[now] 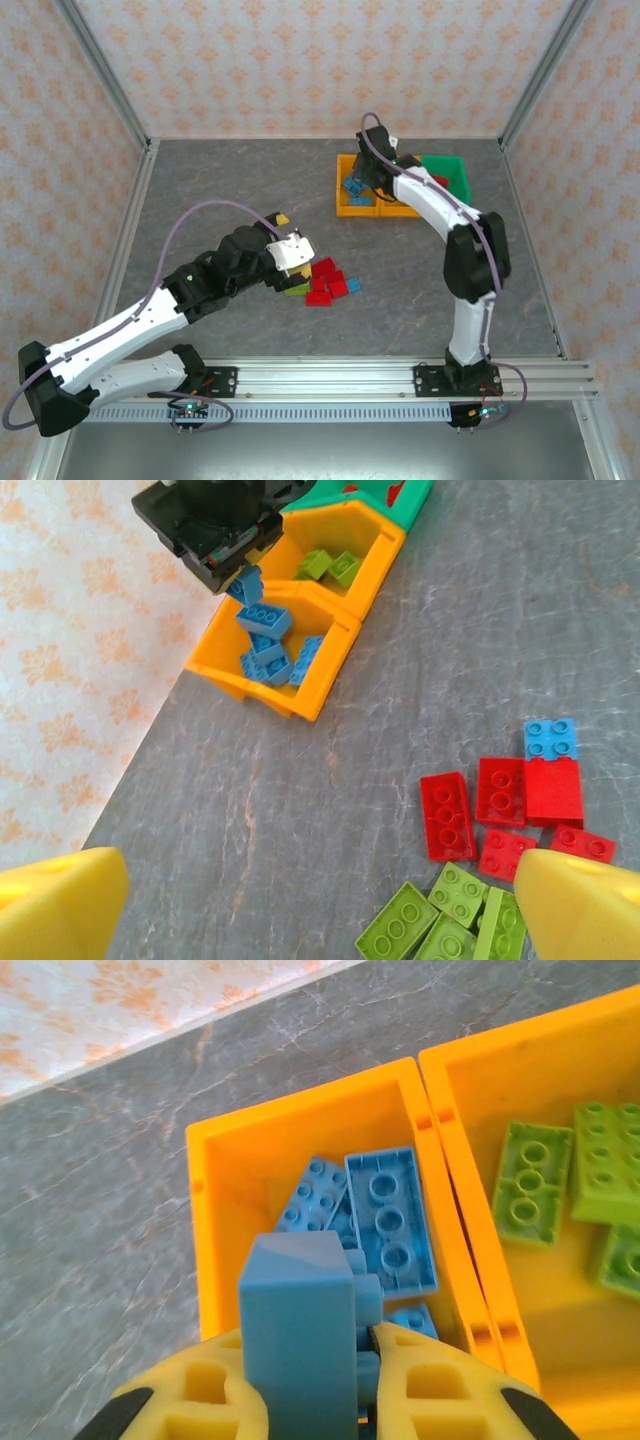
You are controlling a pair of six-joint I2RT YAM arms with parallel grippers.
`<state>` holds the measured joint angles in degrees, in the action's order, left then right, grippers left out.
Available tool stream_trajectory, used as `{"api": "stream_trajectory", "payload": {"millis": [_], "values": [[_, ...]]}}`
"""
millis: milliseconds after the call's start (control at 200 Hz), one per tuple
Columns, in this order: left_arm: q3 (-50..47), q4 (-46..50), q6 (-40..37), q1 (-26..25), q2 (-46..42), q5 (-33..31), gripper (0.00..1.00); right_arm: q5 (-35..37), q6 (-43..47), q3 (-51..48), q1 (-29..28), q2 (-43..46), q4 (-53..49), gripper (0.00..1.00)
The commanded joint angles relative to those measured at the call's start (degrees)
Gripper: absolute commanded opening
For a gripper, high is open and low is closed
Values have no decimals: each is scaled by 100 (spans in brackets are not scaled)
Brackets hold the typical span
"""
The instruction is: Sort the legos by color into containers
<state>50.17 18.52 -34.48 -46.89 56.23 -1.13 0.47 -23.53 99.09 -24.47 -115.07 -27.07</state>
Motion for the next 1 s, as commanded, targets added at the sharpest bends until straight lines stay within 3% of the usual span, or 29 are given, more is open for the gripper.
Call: {"api": "stream_trajectory", "payload": {"millis": [0, 80, 175, 415, 616, 761, 876, 996], "values": [[28, -230, 204, -8, 59, -510, 100, -267, 263, 845, 70, -562, -578, 27], [33, -238, 191, -5, 55, -510, 100, -453, 351, 1548, 77, -861, -1116, 44], [46, -217, 192, -6, 46, -476, 100, -513, 372, 1584, 74, -653, -1319, 49], [65, -119, 18, -6, -5, -365, 100, -864, 19, -822, -129, 1620, -574, 52], [72, -36, -111, -9, -53, -288, 100, -841, 30, -2500, -1077, 2984, -643, 56], [114, 63, -224, -8, -76, -344, 100, -1146, -4, -2916, -1792, 2842, -902, 58], [35, 30, -377, -9, -172, -517, 100, -915, 487, -2808, -2249, 2297, -1190, 72], [-42, -20, -431, -6, -177, -504, 100, -838, 904, -2731, -2361, 1811, -1056, 81]]}}
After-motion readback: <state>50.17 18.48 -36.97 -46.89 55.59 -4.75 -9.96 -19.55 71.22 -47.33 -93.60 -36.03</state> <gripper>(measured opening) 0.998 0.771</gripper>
